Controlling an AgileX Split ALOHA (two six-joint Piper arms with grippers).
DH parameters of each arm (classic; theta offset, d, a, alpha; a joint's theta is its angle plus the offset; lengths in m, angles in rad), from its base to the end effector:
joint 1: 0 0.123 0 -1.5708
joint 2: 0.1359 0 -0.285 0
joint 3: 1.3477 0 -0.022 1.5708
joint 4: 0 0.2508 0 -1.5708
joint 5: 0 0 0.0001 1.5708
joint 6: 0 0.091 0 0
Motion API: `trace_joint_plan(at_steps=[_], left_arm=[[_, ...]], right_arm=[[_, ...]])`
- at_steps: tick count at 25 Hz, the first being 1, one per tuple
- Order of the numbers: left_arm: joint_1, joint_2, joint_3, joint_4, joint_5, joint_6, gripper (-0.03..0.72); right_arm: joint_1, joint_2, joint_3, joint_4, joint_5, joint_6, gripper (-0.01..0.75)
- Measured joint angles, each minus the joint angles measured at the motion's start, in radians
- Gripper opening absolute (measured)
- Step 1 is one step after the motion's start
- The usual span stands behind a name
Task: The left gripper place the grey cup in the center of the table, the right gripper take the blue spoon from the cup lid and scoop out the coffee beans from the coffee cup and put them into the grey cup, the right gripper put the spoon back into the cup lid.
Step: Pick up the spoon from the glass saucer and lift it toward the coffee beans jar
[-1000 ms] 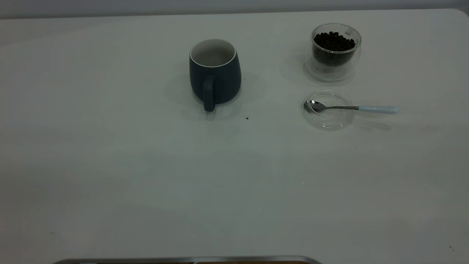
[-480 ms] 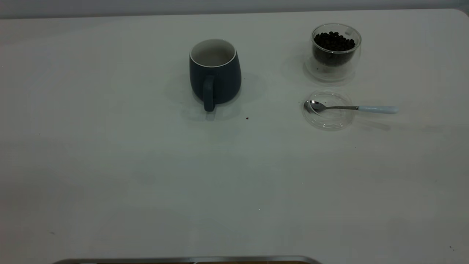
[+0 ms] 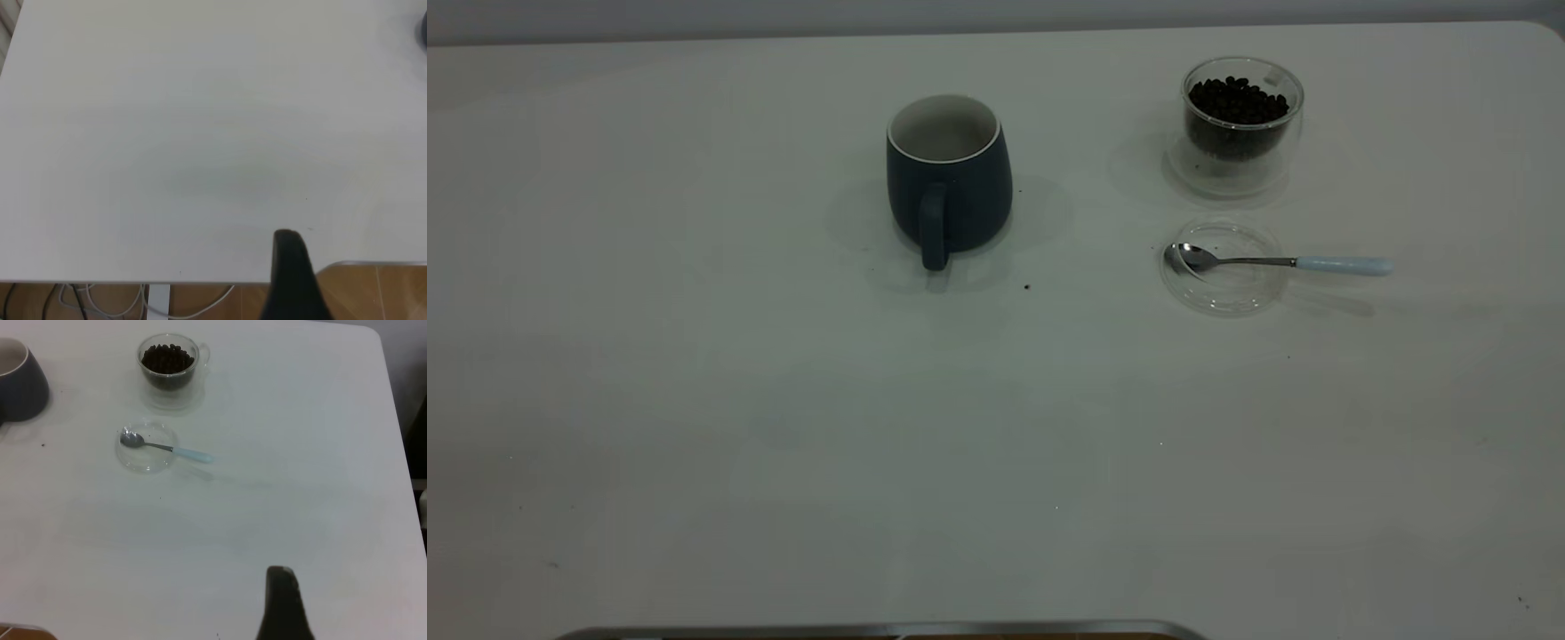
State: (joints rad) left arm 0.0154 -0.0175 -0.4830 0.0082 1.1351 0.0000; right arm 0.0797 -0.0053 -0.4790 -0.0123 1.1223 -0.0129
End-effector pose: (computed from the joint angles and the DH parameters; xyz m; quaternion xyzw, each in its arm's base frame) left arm -0.0088 0.0005 0.2666 -0.0070 0.8719 0.0079 0.4896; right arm -0.0059 -0.0015 0.2666 -0.0400 0.8718 0.0102 0.4881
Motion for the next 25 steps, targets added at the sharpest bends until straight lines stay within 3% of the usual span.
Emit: trace_joint_plan(at_steps=[17,25], left_arm=[[0.0,0.0,0.0,-0.001,0.0,0.007,0.567],[0.0,0.0,0.0,-0.001,0.0,0.007,0.567]], right_arm=[[0.0,0.042,-0.025,0.001,-0.011,0.05,0.565],[0.0,0.584,-0.236,0.064,-0.158,0.08,0.602]])
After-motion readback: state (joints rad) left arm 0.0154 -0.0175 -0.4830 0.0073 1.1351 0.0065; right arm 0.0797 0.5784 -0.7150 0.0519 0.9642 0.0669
